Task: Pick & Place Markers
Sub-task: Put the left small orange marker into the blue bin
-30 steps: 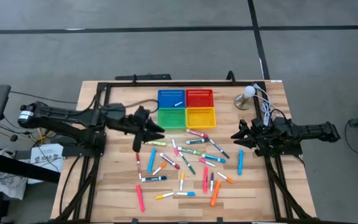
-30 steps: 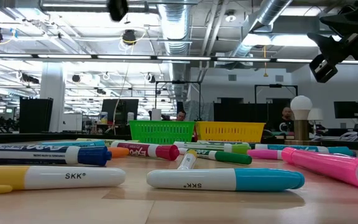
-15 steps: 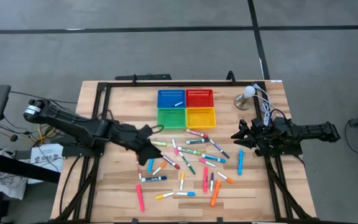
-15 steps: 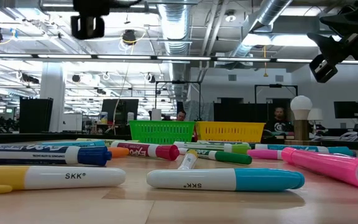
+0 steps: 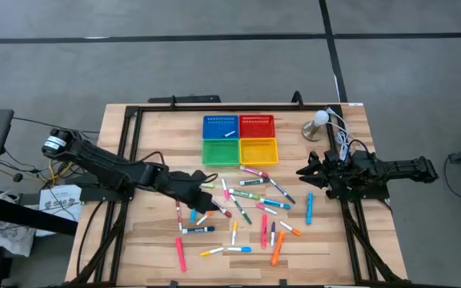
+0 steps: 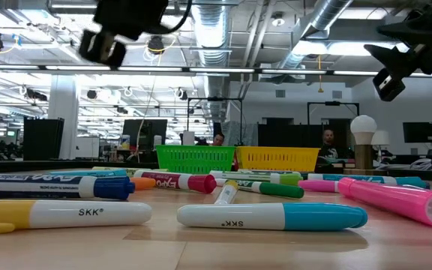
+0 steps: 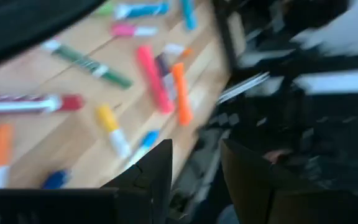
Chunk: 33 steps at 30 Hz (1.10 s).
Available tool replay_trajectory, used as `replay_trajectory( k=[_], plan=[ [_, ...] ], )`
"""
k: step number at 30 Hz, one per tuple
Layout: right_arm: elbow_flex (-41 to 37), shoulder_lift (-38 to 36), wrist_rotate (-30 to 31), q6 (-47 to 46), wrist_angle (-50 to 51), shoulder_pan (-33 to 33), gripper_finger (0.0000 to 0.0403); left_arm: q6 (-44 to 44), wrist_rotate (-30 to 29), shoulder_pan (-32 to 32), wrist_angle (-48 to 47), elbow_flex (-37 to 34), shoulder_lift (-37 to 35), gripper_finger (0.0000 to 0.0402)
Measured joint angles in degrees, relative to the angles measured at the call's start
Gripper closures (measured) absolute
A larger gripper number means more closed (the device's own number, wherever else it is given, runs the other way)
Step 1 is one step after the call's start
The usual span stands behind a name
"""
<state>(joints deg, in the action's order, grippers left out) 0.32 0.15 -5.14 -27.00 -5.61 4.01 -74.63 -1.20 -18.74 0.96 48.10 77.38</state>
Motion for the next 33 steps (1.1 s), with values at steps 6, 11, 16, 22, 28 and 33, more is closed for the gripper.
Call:
replay_trajectory(
  k=[6, 11, 16, 22, 28, 33],
  plan=[
    [0.00, 0.01, 0.19, 0.00, 0.01, 0.00, 0.0283, -4.49, -5.84, -0.14, 1.01, 0.04, -0.01, 0.0266],
    [0.00, 0.01, 0.43, 0.01, 0.02, 0.00, 0.0283, -14.24, -10.63, -3.11, -6.18, 0.41, 0.46, 0.0266],
    [0.00, -0.01, 1.08, 0.00, 0.04, 0.00, 0.0283, -17.03, -14.00, -4.64, -19.39, 7.92, 1.13, 0.0266],
    [0.00, 0.10, 2.35, 0.02, 0.69, 0.00, 0.0283, -16.91, -12.31, -4.62, -37.42, 20.23, 8.94, 0.0266],
    [0.00, 0.17, 2.34, 0.02, 1.02, 0.00, 0.0283, -16.04, -7.42, -5.07, -44.52, 28.16, 19.62, 0.0266],
    [0.00, 0.19, 2.33, 0.48, 0.92, 0.00, 0.0283, -15.17, -6.06, -6.26, -48.90, 30.07, 24.41, 0.0266]
  ],
)
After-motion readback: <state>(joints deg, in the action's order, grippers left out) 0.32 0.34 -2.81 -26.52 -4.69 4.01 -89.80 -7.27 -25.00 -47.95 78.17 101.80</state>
